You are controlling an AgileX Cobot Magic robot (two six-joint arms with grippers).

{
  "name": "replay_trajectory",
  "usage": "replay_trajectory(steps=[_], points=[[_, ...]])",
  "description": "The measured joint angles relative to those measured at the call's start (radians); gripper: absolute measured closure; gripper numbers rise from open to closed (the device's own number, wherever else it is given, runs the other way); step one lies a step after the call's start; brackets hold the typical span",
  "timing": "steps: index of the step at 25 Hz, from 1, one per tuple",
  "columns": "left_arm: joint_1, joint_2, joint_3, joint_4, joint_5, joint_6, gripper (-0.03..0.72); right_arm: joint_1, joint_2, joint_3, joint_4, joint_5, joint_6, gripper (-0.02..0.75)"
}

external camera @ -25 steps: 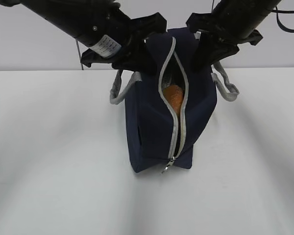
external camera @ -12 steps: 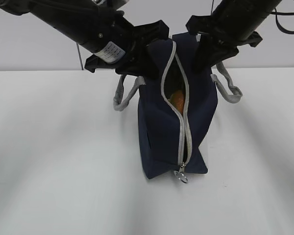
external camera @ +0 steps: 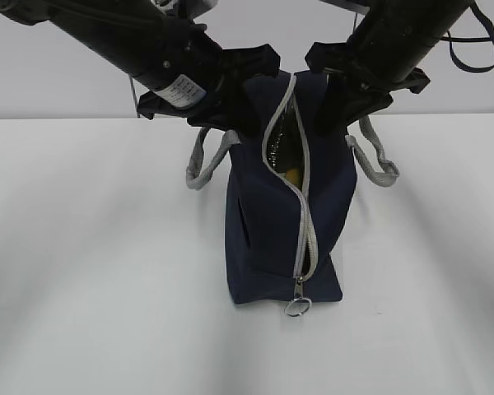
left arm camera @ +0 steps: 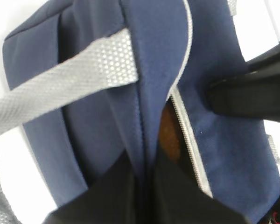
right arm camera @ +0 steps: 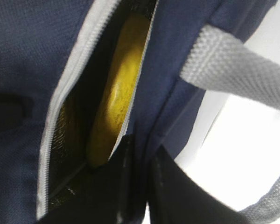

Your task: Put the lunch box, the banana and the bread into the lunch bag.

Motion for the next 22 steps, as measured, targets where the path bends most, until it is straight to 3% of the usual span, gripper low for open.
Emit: replay_trajectory(steps=[2,6,9,17,22], points=[[0.0,0.0,0.0,0.001,-0.004,0.0,0.612,0.0,0.0,0.0,0.002,0.0,0.0,0.636],[0.0,0.0,0.0,0.001,-0.006,0.0,0.369,0.0,0.0,0.0,0.016,0.0,0.002,0.486],[0.0,-0.003,0.0,0.02,0.0,0.0,0.206,0.0,0.0,0.0,0.02,0.0,0.03,0.457],[0.0,-0.134,0.0,0.167,0.001,0.0,0.168,0.0,-0.103,0.015,0.006,0.0,0.078,0.448],[-0.014,-0.209,0.034,0.248,0.045,0.015,0.17,0.0,-0.25,0.198,0.008,-0.1,0.067,0.448]])
